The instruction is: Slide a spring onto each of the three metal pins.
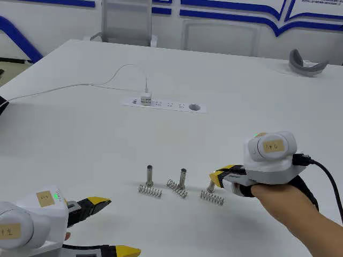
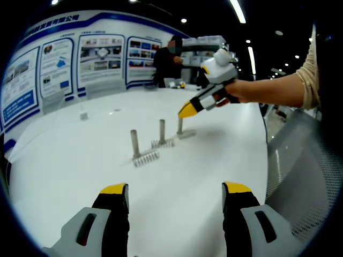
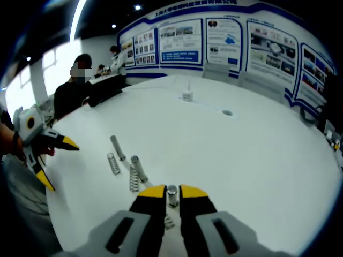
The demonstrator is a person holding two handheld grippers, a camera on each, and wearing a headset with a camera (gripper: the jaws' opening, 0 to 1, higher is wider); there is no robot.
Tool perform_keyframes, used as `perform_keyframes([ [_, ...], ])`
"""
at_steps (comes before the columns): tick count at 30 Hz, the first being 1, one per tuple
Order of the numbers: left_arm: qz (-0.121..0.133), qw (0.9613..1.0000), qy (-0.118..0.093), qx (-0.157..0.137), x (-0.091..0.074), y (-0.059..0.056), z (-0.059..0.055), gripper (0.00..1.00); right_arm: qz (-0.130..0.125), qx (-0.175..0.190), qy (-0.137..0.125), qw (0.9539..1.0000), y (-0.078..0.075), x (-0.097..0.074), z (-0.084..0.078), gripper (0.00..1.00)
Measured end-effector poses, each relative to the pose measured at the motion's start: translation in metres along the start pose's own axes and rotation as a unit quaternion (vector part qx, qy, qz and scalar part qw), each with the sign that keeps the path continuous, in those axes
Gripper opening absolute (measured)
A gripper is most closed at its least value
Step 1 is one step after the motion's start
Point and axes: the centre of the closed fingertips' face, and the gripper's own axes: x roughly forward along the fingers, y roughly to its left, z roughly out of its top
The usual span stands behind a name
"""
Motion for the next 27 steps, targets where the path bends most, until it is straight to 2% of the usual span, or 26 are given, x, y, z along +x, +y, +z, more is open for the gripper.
perform_keyframes([
  [8, -0.001, 1.0000, -0.001, 0.001, 0.001, 0.000, 0.000, 0.72, -0.001, -0.003, -0.004, 1.0000, 0.000, -0.002, 0.001, 0.12],
  [22, -0.003, 1.0000, -0.004, 0.002, 0.001, 0.000, 0.002, 0.72, 0.009, -0.007, -0.029, 0.9995, 0.004, -0.016, 0.008, 0.15],
  [27, -0.001, 1.0000, -0.005, 0.002, 0.000, 0.001, 0.002, 0.72, 0.021, -0.016, -0.028, 0.9992, 0.005, -0.021, 0.000, 0.15],
])
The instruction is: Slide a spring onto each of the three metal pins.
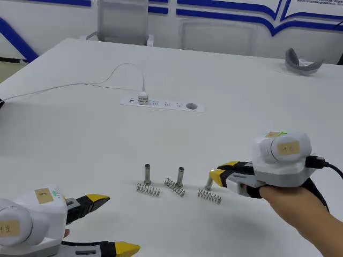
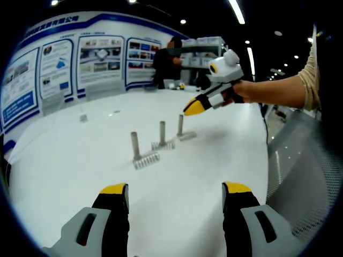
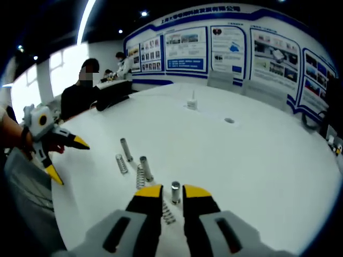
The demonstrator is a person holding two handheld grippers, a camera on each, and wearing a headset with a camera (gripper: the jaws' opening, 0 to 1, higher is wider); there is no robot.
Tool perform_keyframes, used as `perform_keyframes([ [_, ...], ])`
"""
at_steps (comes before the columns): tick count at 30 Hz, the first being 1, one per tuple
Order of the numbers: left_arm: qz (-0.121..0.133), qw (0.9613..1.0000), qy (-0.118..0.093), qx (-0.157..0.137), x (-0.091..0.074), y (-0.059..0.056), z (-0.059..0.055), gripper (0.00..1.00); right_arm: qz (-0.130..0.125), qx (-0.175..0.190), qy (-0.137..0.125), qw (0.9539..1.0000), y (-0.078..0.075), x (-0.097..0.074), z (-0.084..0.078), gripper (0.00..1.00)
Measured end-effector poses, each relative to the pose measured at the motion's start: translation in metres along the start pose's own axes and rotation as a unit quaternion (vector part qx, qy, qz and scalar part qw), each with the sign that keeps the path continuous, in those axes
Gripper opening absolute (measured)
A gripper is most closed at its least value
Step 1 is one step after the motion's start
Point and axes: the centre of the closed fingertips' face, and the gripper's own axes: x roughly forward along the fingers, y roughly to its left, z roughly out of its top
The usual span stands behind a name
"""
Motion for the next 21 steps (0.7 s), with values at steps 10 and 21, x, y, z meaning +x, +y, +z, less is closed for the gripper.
perform_keyframes([
  [10, -0.001, 1.0000, 0.001, 0.002, 0.000, -0.001, 0.001, 0.72, 0.049, -0.033, 0.024, 0.9980, 0.009, 0.000, -0.020, 0.16],
  [21, 0.002, 1.0000, 0.004, 0.000, -0.002, 0.001, 0.000, 0.72, 0.089, -0.071, 0.071, 0.9910, 0.017, 0.012, -0.047, 0.15],
])
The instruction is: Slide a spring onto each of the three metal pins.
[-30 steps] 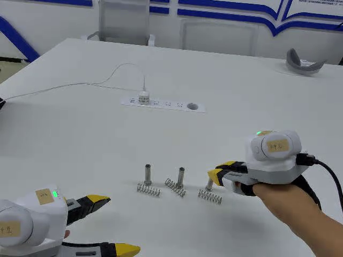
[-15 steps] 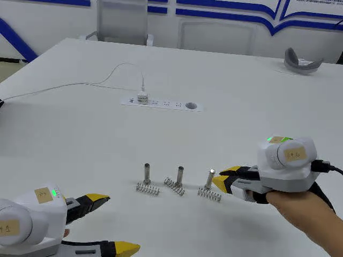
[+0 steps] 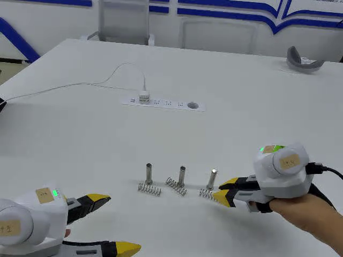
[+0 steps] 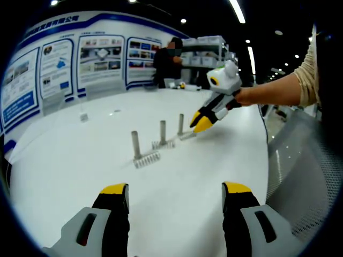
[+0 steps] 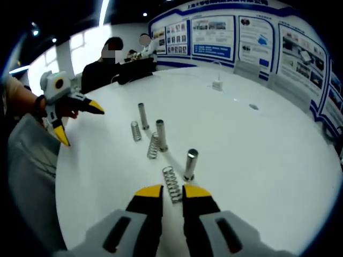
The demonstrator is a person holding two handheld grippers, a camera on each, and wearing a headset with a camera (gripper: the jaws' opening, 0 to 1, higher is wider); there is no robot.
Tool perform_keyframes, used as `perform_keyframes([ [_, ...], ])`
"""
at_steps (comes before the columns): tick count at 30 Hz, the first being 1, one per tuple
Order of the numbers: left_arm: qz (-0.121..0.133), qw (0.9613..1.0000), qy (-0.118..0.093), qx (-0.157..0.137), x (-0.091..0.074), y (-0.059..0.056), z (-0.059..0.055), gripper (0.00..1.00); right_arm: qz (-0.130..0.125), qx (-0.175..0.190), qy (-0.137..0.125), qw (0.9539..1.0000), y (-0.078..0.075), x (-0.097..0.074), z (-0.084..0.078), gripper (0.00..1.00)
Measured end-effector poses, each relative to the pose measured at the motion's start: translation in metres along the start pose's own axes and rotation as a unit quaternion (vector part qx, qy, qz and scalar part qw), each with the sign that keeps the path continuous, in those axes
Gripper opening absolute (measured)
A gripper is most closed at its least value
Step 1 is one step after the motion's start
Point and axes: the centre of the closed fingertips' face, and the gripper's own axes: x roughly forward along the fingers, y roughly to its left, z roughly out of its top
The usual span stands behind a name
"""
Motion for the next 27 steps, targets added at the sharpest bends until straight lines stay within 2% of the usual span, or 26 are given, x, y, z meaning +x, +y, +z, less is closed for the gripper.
perform_keyframes([
  [7, 0.000, 1.0000, 0.003, -0.001, -0.001, 0.000, -0.002, 0.72, 0.010, -0.004, 0.016, 0.9998, -0.001, 0.006, -0.008, 0.15],
  [22, -0.001, 1.0000, 0.006, -0.004, 0.001, -0.002, -0.005, 0.71, 0.022, -0.003, 0.031, 0.9993, -0.001, 0.010, -0.016, 0.12],
  [27, -0.002, 1.0000, 0.005, -0.004, 0.002, -0.002, -0.005, 0.71, 0.020, -0.020, 0.038, 0.9989, 0.000, 0.009, -0.015, 0.12],
])
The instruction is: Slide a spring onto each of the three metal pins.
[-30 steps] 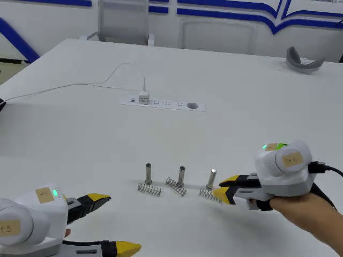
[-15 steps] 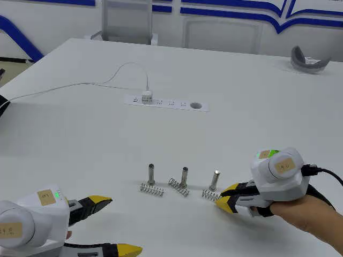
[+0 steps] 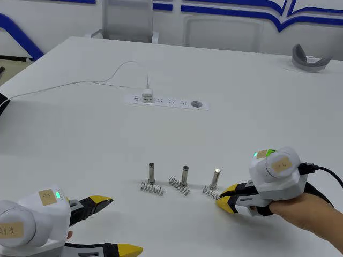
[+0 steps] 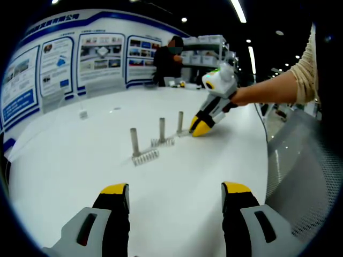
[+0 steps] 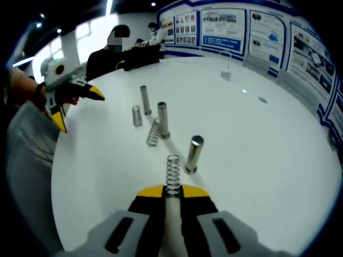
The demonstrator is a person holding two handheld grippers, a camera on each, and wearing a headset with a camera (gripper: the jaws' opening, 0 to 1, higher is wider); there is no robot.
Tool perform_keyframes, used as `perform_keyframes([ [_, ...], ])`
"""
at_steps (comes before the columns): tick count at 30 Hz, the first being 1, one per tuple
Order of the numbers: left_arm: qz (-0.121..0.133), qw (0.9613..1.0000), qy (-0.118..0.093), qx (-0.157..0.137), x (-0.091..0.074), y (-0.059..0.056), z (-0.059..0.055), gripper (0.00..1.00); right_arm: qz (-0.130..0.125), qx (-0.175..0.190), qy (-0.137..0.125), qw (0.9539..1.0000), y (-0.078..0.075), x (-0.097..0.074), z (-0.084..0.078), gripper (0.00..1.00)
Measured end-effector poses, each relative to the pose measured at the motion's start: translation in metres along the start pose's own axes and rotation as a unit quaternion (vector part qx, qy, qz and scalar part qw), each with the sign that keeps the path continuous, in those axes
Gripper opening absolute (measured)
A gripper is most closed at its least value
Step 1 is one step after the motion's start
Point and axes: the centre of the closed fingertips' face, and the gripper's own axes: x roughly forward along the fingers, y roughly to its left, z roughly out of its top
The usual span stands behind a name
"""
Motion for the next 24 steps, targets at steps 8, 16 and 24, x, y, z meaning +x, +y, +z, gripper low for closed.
perform_keyframes([
  [8, -0.010, 0.9999, -0.001, 0.010, 0.004, -0.005, 0.004, 0.70, -0.003, -0.017, 0.005, 0.9998, 0.004, -0.005, 0.004, 0.11],
  [16, -0.027, 0.9994, -0.002, 0.022, 0.009, -0.012, 0.010, 0.67, 0.014, -0.035, 0.005, 0.9993, 0.019, -0.013, 0.009, 0.11],
  [24, -0.046, 0.9982, -0.001, 0.037, 0.019, -0.018, 0.017, 0.63, 0.040, -0.063, 0.009, 0.9972, 0.040, -0.018, 0.017, 0.11],
])
